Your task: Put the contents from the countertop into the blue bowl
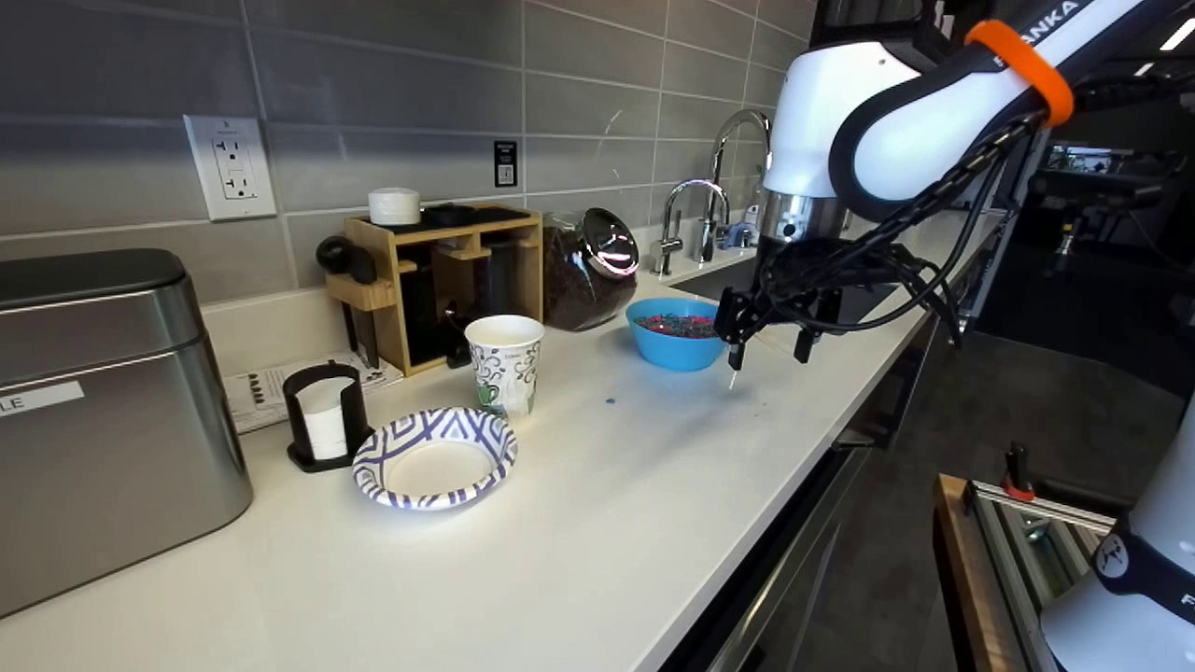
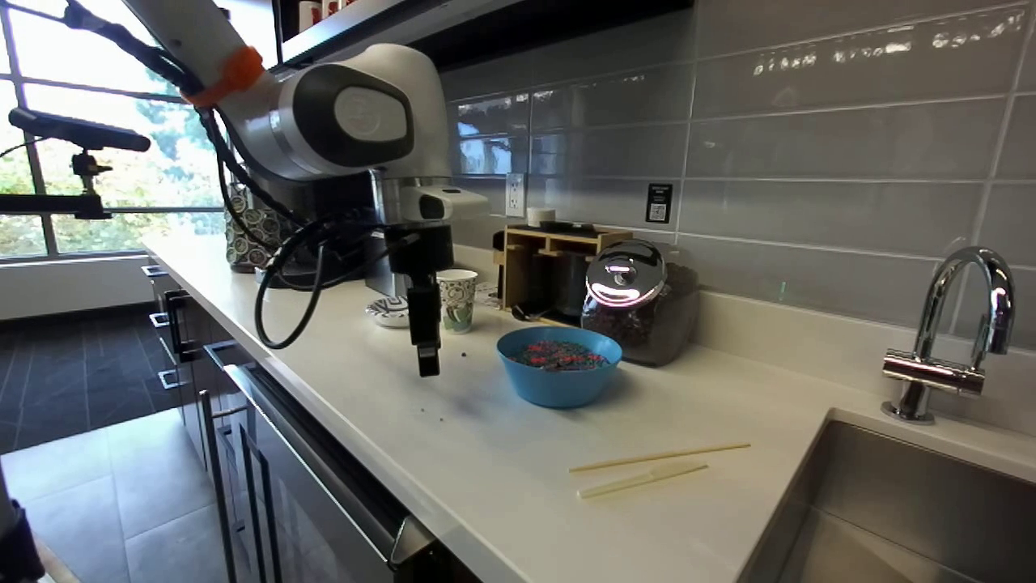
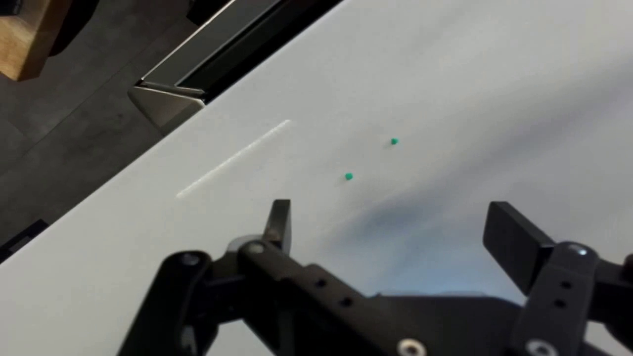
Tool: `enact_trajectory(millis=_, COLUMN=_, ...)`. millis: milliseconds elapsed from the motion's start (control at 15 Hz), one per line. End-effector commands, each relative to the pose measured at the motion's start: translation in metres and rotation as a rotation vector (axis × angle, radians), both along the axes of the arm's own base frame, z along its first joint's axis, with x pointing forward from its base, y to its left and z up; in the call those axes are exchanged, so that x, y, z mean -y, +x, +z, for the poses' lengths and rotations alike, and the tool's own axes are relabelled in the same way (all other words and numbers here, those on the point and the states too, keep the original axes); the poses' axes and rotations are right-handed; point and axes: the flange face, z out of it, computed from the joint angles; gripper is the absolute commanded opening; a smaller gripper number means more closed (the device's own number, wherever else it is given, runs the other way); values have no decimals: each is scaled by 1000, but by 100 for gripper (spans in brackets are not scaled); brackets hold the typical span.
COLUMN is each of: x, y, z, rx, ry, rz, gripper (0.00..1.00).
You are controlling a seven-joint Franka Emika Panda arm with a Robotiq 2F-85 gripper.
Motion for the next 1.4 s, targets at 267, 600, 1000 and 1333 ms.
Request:
enact_trajectory(millis=267, x=8, y=0, z=-36, rx=-62, ry=-33, rz=-35, gripper=100)
enact_trajectory(millis=600, x=15, y=-1, z=-46, rx=-72, ry=-34, rz=-44, gripper=83)
enact_trajectory(millis=1000, x=21, y=1, z=-52, rx=-46, ry=-15, rz=-53, gripper=55)
enact_trajectory(millis=1333, x=19, y=3, z=-55, rx=-43, ry=-7, rz=-41, gripper=46)
